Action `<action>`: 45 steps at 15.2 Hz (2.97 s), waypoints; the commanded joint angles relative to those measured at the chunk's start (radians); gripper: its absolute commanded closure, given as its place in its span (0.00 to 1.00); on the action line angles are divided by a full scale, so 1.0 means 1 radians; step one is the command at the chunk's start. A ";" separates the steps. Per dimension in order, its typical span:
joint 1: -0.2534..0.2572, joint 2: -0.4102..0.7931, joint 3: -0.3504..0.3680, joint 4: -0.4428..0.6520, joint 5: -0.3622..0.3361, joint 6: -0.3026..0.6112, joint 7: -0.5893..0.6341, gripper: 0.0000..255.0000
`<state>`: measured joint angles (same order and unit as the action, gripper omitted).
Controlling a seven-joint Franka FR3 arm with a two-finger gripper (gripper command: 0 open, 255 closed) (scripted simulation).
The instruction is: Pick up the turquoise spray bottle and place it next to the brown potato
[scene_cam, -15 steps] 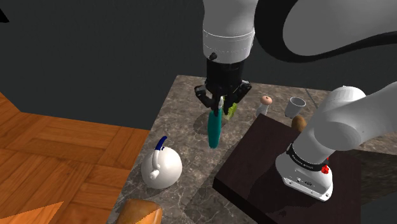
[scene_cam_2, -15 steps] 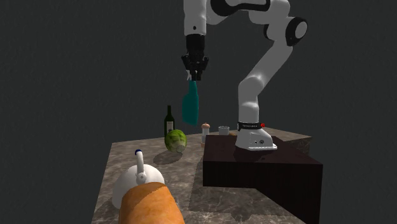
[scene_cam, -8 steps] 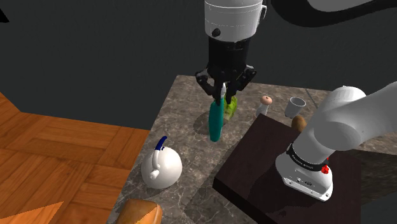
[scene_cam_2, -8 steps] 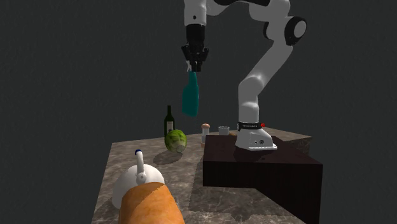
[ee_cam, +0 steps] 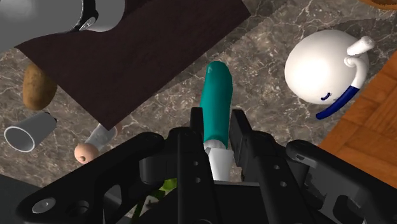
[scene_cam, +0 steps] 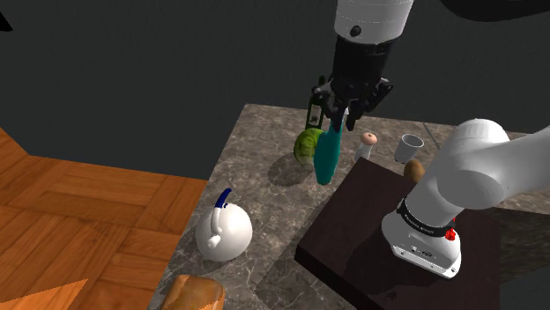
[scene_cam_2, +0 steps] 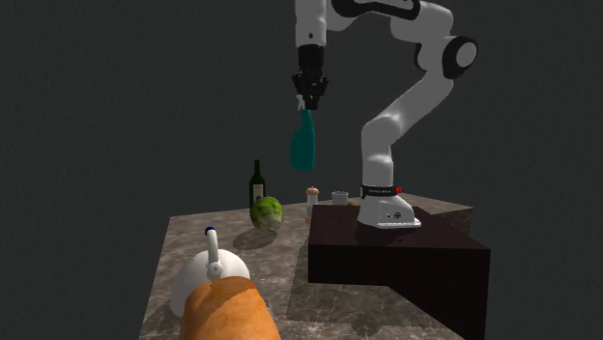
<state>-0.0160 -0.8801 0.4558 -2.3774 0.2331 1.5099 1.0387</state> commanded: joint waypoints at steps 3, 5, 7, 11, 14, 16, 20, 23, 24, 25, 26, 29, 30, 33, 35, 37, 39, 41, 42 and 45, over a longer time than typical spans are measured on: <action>0.022 -0.129 -0.101 -0.087 -0.049 -0.055 -0.076 1.00; 0.027 -0.188 -0.150 -0.124 -0.081 -0.082 -0.112 1.00; 0.030 -0.245 -0.200 -0.156 -0.118 -0.110 -0.149 1.00; 0.026 -0.352 -0.304 -0.207 -0.208 -0.169 -0.225 1.00; 0.016 -0.423 -0.385 -0.232 -0.285 -0.212 -0.285 1.00; 0.007 -0.465 -0.440 -0.243 -0.341 -0.240 -0.328 1.00; -0.014 -0.534 -0.553 -0.250 -0.462 -0.290 -0.415 1.00; -0.028 -0.573 -0.639 -0.241 -0.559 -0.322 -0.482 1.00; -0.032 -0.583 -0.668 -0.236 -0.591 -0.332 -0.504 1.00; -0.036 -0.592 -0.696 -0.230 -0.624 -0.341 -0.527 1.00; -0.040 -0.600 -0.724 -0.223 -0.657 -0.350 -0.550 1.00; -0.046 -0.618 -0.807 -0.194 -0.755 -0.372 -0.616 1.00; -0.047 -0.622 -0.834 -0.182 -0.787 -0.379 -0.639 1.00; -0.046 -0.629 -0.911 -0.140 -0.882 -0.395 -0.706 1.00; -0.042 -0.629 -0.960 -0.107 -0.943 -0.403 -0.751 1.00; -0.037 -0.626 -1.007 -0.070 -1.001 -0.408 -0.797 1.00; -0.027 -0.621 -1.051 -0.029 -1.058 -0.413 -0.842 1.00; -0.016 -0.614 -1.093 0.015 -1.112 -0.415 -0.887 1.00; -0.010 -0.609 -1.114 0.038 -1.139 -0.415 -0.909 1.00; 0.014 -0.592 -1.172 0.114 -1.213 -0.413 -0.978 1.00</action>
<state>-0.0120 -1.4822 -0.6990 -2.2942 -0.9548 1.0979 0.0854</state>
